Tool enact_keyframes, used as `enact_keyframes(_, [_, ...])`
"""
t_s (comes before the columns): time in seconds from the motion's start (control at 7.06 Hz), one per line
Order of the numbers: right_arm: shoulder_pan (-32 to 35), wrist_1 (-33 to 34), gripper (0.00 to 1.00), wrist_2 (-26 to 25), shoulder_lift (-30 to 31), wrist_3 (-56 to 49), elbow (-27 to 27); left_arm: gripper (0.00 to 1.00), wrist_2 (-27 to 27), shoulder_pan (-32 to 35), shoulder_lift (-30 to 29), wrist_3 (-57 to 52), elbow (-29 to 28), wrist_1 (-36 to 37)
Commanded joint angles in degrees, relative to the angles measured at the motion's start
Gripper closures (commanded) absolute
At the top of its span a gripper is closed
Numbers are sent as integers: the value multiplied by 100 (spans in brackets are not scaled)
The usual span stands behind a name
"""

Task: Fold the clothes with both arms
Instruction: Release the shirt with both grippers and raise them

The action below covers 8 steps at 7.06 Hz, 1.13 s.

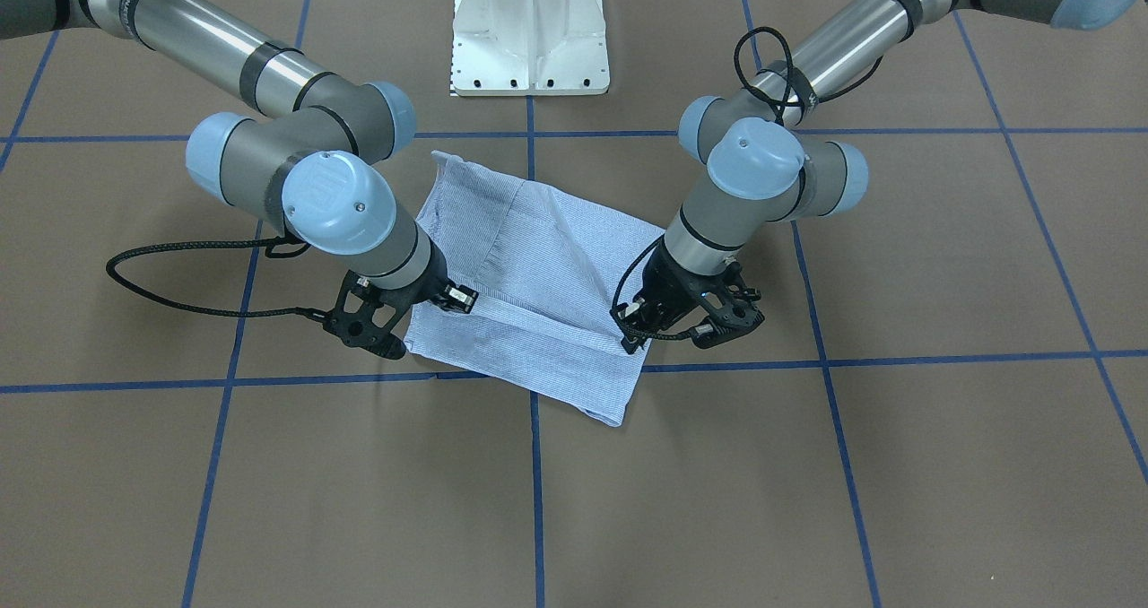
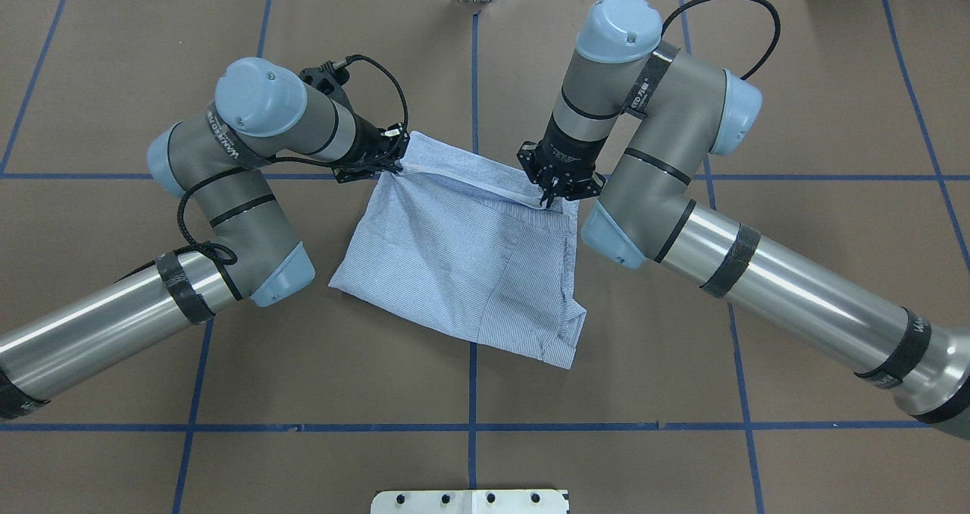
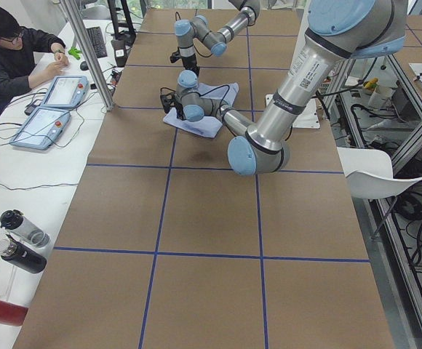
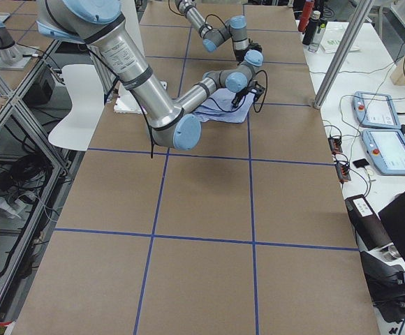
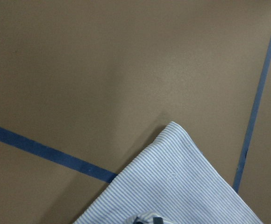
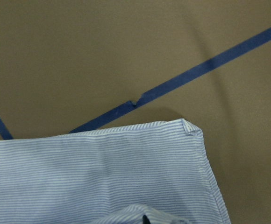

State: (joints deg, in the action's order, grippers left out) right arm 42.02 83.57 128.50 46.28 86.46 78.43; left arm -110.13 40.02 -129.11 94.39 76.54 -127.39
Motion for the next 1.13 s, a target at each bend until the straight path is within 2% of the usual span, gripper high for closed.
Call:
enact_keyframes(0.0, [16, -155, 1, 0, -4, 10, -29, 59, 0, 14, -79, 0, -34, -40])
enact_keyframes(0.14, [112, -226, 0, 8, -4, 19, -29, 8, 0, 14, -123, 0, -34, -40])
enact_keyframes(0.28, [165, -305, 0, 35, -13, 37, -29, 1, 0, 58, -149, 26, -34, -32])
enact_keyframes(0.57, [148, -1005, 0, 0, 4, 81, 102, 1, -17, 277, -158, -8, -34, 3])
enact_keyframes(0.71, [87, -1079, 0, -122, -13, -41, 172, 1, -78, 330, -158, -26, -25, 21])
enact_keyframes(0.85, [-122, -1201, 0, -567, -13, -442, 190, 1, -279, 348, -150, -35, -7, 30])
enact_keyframes(0.99, [-307, -1350, 0, -1024, 39, -1369, 173, 1, -307, 348, -141, -52, 1, 30])
